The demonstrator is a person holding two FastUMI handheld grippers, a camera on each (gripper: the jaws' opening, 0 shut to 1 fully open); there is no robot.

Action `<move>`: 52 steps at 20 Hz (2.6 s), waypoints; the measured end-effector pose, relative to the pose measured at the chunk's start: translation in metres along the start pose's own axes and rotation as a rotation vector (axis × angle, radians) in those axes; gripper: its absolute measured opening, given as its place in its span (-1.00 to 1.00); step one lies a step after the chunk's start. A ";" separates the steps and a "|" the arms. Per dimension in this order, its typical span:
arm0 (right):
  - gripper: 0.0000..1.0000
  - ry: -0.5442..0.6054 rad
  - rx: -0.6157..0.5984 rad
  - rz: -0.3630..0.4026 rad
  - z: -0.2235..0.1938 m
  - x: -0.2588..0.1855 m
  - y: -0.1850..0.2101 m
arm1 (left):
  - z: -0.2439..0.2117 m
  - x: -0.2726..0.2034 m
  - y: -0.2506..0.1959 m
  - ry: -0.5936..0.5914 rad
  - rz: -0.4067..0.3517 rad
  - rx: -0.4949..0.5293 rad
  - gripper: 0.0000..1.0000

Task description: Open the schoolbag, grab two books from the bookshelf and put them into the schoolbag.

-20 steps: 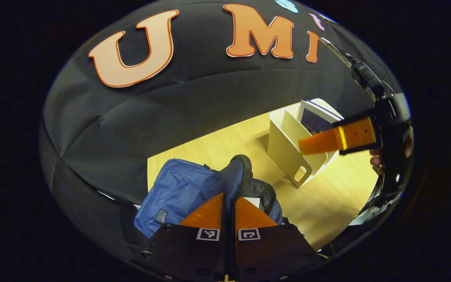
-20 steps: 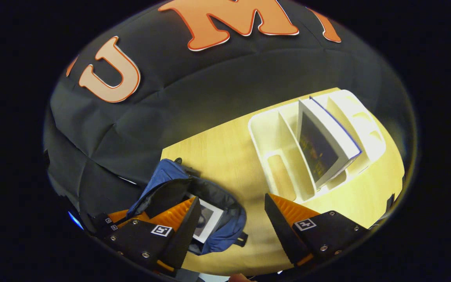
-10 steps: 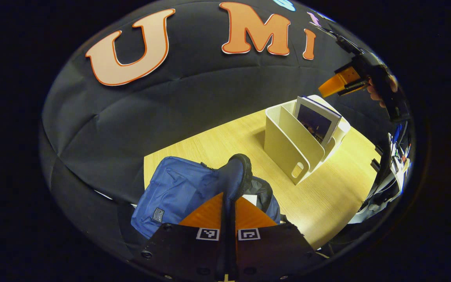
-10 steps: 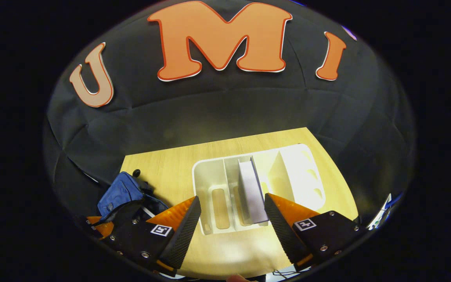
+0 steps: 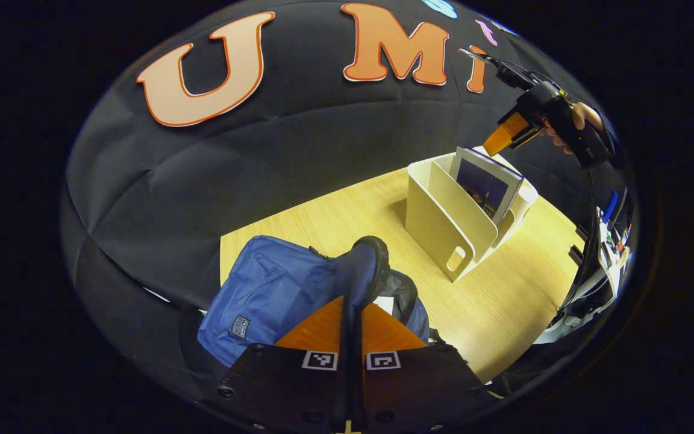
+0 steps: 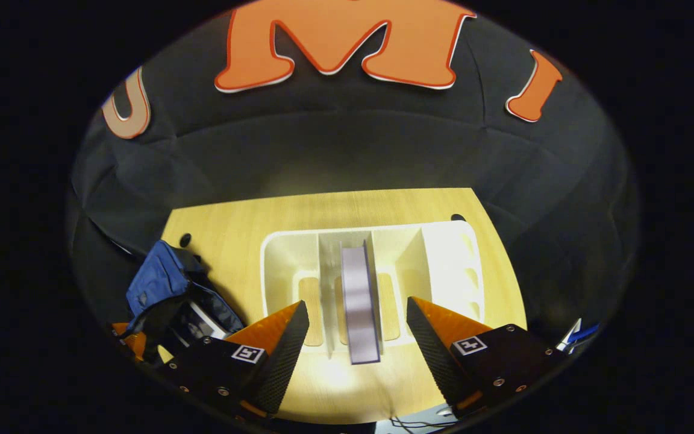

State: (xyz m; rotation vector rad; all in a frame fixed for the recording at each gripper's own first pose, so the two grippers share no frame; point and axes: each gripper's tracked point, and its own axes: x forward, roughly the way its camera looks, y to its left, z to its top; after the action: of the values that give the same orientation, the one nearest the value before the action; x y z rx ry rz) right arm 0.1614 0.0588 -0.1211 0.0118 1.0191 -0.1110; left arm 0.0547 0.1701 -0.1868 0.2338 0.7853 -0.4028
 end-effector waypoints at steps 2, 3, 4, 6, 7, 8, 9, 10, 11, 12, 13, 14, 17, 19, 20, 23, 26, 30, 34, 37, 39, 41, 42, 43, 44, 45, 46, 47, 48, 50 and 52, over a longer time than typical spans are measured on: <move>0.93 0.046 -0.030 -0.004 -0.008 0.010 0.001 | -0.002 0.001 -0.001 0.006 -0.004 -0.001 -0.94; 0.90 0.071 -0.040 -0.006 -0.011 0.016 0.001 | -0.005 0.003 -0.001 0.009 -0.006 -0.004 -0.94; 0.82 0.095 -0.041 -0.016 -0.014 0.023 -0.001 | -0.006 0.003 -0.004 0.014 -0.009 -0.007 -0.94; 0.29 0.124 -0.028 -0.029 -0.014 0.037 -0.005 | -0.008 0.004 -0.007 0.018 -0.016 -0.004 -0.94; 0.32 0.153 -0.013 -0.024 -0.017 0.041 -0.006 | -0.010 0.004 -0.006 0.018 -0.018 -0.001 -0.94; 0.19 0.183 0.001 -0.023 -0.020 0.043 -0.006 | -0.012 0.004 -0.007 0.021 -0.019 -0.002 -0.94; 0.07 0.199 0.012 -0.017 -0.020 0.044 -0.006 | -0.013 0.004 -0.006 0.022 -0.019 -0.006 -0.94; -0.24 0.208 0.019 -0.003 -0.019 0.046 -0.004 | -0.013 0.004 -0.006 0.022 -0.020 -0.012 -0.93; -0.12 0.222 0.030 0.005 -0.020 0.047 -0.003 | -0.015 0.005 -0.005 0.024 -0.021 -0.019 -0.94; -0.17 0.234 0.030 0.019 -0.021 0.044 0.000 | -0.016 0.005 -0.006 0.028 -0.022 -0.023 -0.94; -0.36 0.243 0.031 0.028 -0.021 0.045 0.000 | -0.017 0.007 -0.006 0.030 -0.022 -0.025 -0.94; -0.39 0.251 0.027 0.032 -0.024 0.042 0.002 | -0.016 0.006 -0.007 0.029 -0.023 -0.024 -0.94; -0.42 0.253 0.033 0.068 -0.023 0.032 0.004 | -0.017 0.008 -0.006 0.030 -0.021 -0.023 -0.94; -0.43 0.252 0.047 0.100 -0.021 0.018 0.001 | -0.016 0.007 -0.006 0.027 -0.018 -0.024 -0.94; -0.44 0.250 0.054 0.107 -0.020 0.010 -0.002 | -0.016 0.007 -0.007 0.027 -0.019 -0.025 -0.93; -0.44 0.216 0.057 0.127 -0.009 -0.020 -0.011 | -0.016 0.007 -0.006 0.025 -0.017 -0.029 -0.93; -0.44 0.161 0.081 0.155 0.003 -0.051 -0.020 | -0.016 0.006 -0.007 0.027 -0.014 -0.027 -0.94; -0.45 0.090 0.094 0.184 0.013 -0.085 -0.032 | -0.015 0.006 -0.006 0.025 -0.008 -0.024 -0.94; -0.45 0.045 0.129 0.240 0.014 -0.111 -0.038 | -0.014 0.004 -0.006 0.023 -0.002 -0.022 -0.94; -0.46 0.022 0.167 0.281 0.010 -0.126 -0.043 | -0.015 0.004 -0.008 0.023 -0.002 -0.024 -0.94; -0.48 0.008 0.209 0.345 0.010 -0.136 -0.038 | -0.014 0.005 -0.008 0.026 -0.002 -0.026 -0.94; -0.48 0.003 0.256 0.429 0.007 -0.142 -0.026 | -0.015 0.006 -0.007 0.028 -0.002 -0.027 -0.94; -0.48 -0.001 0.272 0.465 0.002 -0.148 -0.021 | -0.015 0.006 -0.007 0.030 -0.001 -0.026 -0.94; -0.48 0.001 0.279 0.494 -0.003 -0.150 -0.016 | -0.014 0.006 -0.007 0.031 0.000 -0.026 -0.93; -0.48 0.000 0.285 0.518 -0.009 -0.149 -0.010 | -0.014 0.006 -0.007 0.033 0.001 -0.023 -0.94; -0.48 0.008 0.287 0.542 -0.014 -0.146 -0.003 | -0.014 0.007 -0.005 0.034 0.006 -0.021 -0.94; -0.48 0.021 0.288 0.563 -0.023 -0.144 0.004 | -0.013 0.007 -0.005 0.035 0.008 -0.021 -0.94; -0.49 0.036 0.291 0.580 -0.030 -0.141 0.010 | -0.011 0.006 -0.004 0.034 0.012 -0.019 -0.94; -0.48 0.044 0.289 0.591 -0.035 -0.138 0.016 | -0.010 0.005 -0.003 0.032 0.014 -0.016 -0.93; -0.48 0.046 0.295 0.617 -0.042 -0.133 0.027 | -0.008 0.004 0.000 0.024 0.024 -0.013 -1.00; -0.49 0.058 0.316 0.675 -0.053 -0.132 0.045 | -0.005 0.002 0.001 0.018 0.031 -0.021 -0.93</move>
State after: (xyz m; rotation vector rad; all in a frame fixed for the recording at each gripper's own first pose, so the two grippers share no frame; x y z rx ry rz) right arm 0.0527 0.1184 -0.0382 0.6448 1.0001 0.3471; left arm 0.0533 0.1725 -0.1923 0.2300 0.8020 -0.3638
